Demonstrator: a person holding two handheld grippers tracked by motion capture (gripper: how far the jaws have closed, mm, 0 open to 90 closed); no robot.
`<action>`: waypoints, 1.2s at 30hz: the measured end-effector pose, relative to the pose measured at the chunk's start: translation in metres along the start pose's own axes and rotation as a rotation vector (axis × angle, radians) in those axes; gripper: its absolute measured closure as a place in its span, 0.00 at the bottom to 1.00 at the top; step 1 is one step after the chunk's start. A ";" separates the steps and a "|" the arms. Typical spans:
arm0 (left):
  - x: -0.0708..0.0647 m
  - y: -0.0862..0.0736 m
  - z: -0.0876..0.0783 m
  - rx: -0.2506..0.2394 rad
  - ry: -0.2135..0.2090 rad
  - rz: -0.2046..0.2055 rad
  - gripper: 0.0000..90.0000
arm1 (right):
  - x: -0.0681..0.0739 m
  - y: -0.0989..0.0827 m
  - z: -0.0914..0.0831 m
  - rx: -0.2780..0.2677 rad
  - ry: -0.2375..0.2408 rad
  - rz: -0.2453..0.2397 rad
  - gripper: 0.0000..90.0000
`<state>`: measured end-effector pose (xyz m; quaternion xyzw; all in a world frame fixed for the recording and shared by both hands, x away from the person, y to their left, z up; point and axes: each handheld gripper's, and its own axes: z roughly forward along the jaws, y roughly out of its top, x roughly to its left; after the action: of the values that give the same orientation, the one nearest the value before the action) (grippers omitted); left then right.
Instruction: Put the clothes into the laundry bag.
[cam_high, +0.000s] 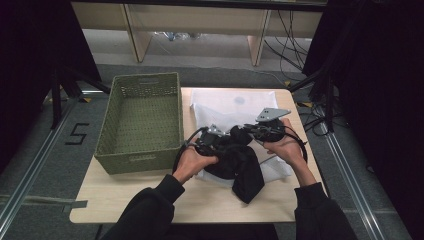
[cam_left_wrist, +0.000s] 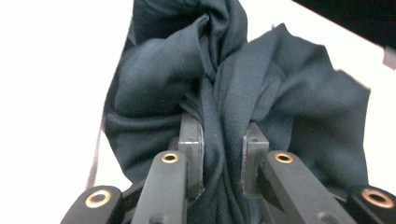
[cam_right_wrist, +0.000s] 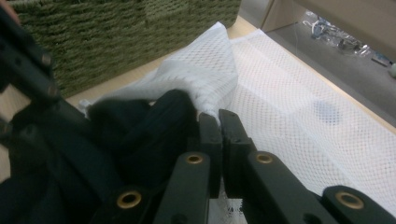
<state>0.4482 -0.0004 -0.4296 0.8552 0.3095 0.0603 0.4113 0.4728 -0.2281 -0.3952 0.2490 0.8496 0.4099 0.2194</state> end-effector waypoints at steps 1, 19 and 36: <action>0.001 0.004 0.003 0.009 -0.001 -0.006 0.84 | 0.000 0.001 -0.001 -0.004 0.001 0.009 1.00; 0.022 -0.003 0.038 -0.024 0.081 -0.161 0.53 | 0.004 0.001 -0.001 0.014 0.016 -0.003 1.00; 0.006 -0.047 0.017 0.123 0.093 -0.102 0.38 | 0.003 -0.001 0.003 0.024 0.013 0.001 1.00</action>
<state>0.4371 0.0137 -0.4765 0.8583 0.3747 0.0599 0.3455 0.4720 -0.2253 -0.3982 0.2494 0.8557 0.4016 0.2106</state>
